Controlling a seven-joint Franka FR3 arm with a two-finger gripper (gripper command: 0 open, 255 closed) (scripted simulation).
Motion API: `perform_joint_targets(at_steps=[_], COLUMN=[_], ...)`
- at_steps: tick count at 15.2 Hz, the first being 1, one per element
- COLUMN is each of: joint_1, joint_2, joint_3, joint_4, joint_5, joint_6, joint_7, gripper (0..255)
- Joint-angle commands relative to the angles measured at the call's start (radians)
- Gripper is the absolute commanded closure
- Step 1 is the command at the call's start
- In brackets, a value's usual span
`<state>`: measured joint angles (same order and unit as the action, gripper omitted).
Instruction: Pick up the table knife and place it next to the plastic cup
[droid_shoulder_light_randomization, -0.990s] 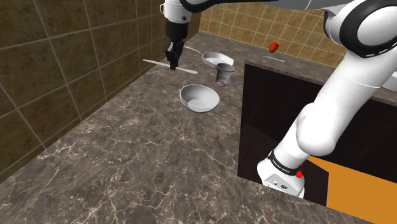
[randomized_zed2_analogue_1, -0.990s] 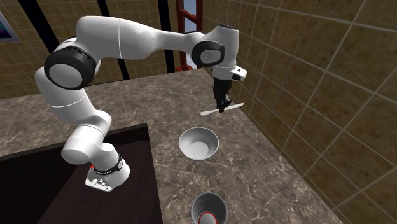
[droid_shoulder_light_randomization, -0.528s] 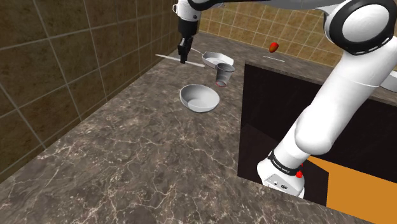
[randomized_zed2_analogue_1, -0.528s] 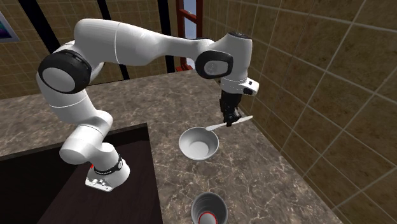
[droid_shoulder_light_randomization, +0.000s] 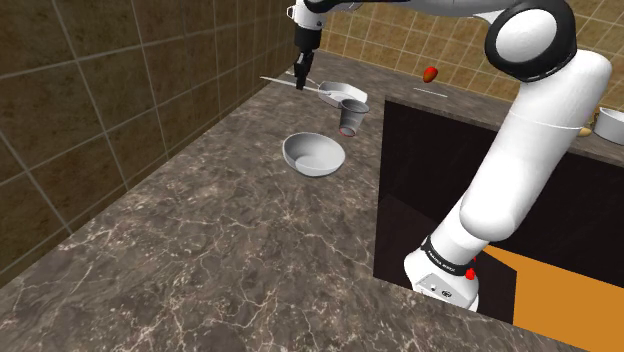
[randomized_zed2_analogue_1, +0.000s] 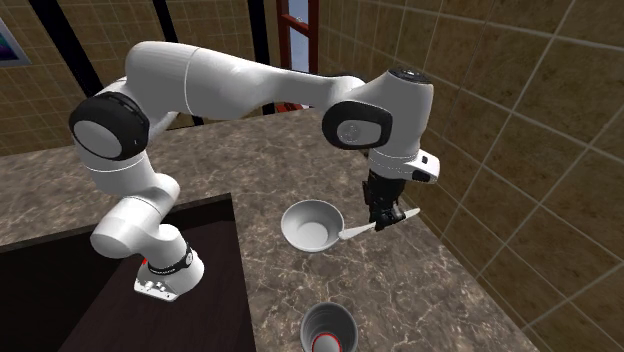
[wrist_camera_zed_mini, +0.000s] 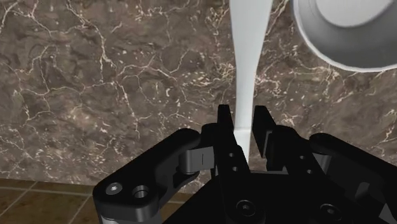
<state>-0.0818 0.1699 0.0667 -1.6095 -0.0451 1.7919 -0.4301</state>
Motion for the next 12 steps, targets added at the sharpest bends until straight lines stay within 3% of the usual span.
perform_joint_targets(at_steps=[1, 7, 12], joint_1=[-0.024, -0.096, -0.159], joint_2=[0.033, 0.165, 0.317], joint_3=[-0.017, -0.059, -0.084], joint_4=[0.052, 0.238, 0.47], joint_5=[0.002, 0.012, 0.024], joint_6=[-0.018, -0.069, -0.145], joint_7=[-0.044, -0.16, -0.249], gripper=[255, 255, 255])
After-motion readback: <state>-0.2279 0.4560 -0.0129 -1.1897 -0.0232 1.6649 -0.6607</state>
